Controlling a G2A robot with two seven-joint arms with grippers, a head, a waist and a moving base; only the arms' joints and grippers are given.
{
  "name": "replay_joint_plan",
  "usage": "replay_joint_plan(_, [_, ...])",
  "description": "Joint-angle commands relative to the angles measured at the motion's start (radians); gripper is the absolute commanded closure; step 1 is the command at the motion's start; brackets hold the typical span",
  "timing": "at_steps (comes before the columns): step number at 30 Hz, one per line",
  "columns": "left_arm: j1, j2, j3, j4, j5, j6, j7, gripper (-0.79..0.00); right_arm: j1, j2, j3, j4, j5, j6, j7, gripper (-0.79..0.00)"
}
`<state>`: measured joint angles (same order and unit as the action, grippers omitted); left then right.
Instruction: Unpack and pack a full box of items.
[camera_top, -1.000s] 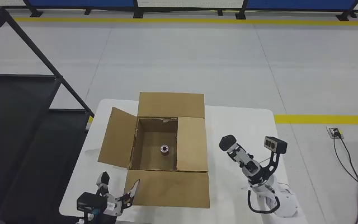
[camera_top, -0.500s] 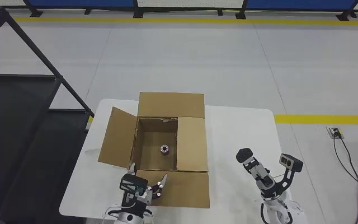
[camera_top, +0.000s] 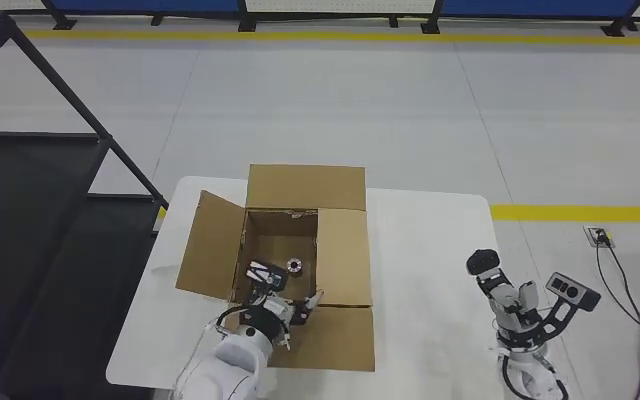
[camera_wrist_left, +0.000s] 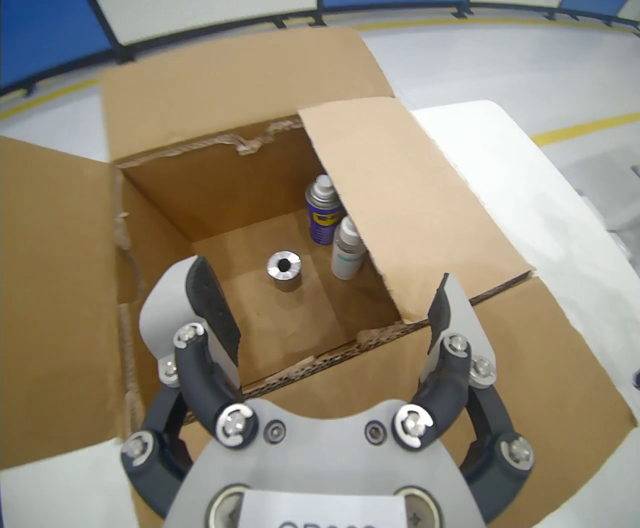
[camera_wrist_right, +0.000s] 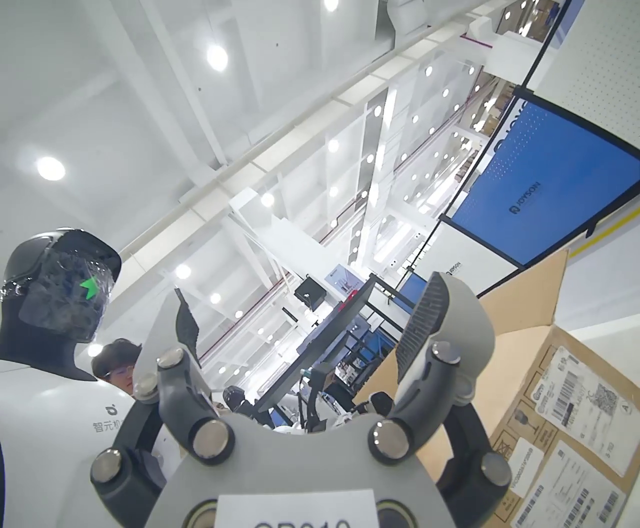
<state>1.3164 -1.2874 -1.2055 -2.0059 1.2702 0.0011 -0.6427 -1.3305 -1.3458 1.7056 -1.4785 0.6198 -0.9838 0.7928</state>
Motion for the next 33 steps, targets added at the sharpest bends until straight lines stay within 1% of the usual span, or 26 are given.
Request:
replay_joint_plan(1, [-0.071, -0.003, 0.01, 0.042, -0.076, -0.043, -0.102, -0.785, 0.002, 0.007, 0.021, 0.016, 0.032, 0.002, 0.017, -0.785])
replay_joint_plan(5, [-0.165, -0.012, 0.014, 0.125, -0.209, -0.051, -0.187, -0.785, 0.008, 0.019, 0.055, 0.049, 0.097, 0.01, 0.052, -0.785])
replay_joint_plan(8, [-0.217, -0.017, 0.005, 0.189, -0.352, -0.086, -0.234, -0.785, 0.012, 0.027, 0.071, 0.067, 0.121, 0.019, 0.063, -0.785])
replay_joint_plan(12, [-0.264, -0.019, 0.002, 0.267, -0.473, -0.135, -0.27, -0.785, 0.014, 0.034, 0.084, 0.083, 0.131, 0.012, 0.056, -0.785])
replay_joint_plan(14, [-0.28, -0.02, 0.008, 0.299, -0.545, -0.179, -0.287, -0.785, 0.015, 0.037, 0.086, 0.088, 0.132, 0.008, 0.051, -0.785])
replay_joint_plan(16, [-0.293, -0.019, 0.002, 0.326, -0.588, -0.2, -0.296, -0.785, 0.016, 0.04, 0.087, 0.09, 0.134, 0.005, 0.049, -0.785])
replay_joint_plan(20, [-0.303, -0.017, 0.0, 0.354, -0.666, -0.237, -0.309, -0.785, 0.014, 0.045, 0.087, 0.086, 0.131, 0.004, 0.047, -0.785])
replay_joint_plan(25, [-0.303, -0.011, -0.001, 0.347, -0.707, -0.29, -0.311, -0.785, 0.009, 0.049, 0.08, 0.079, 0.12, -0.011, 0.032, -0.785])
replay_joint_plan(28, [-0.306, -0.009, -0.004, 0.346, -0.743, -0.297, -0.309, -0.785, 0.005, 0.051, 0.076, 0.072, 0.113, -0.016, 0.027, -0.785])
replay_joint_plan(33, [-0.305, -0.007, 0.004, 0.317, -0.743, -0.284, -0.263, -0.785, -0.004, 0.055, 0.071, 0.062, 0.109, -0.023, 0.021, -0.785])
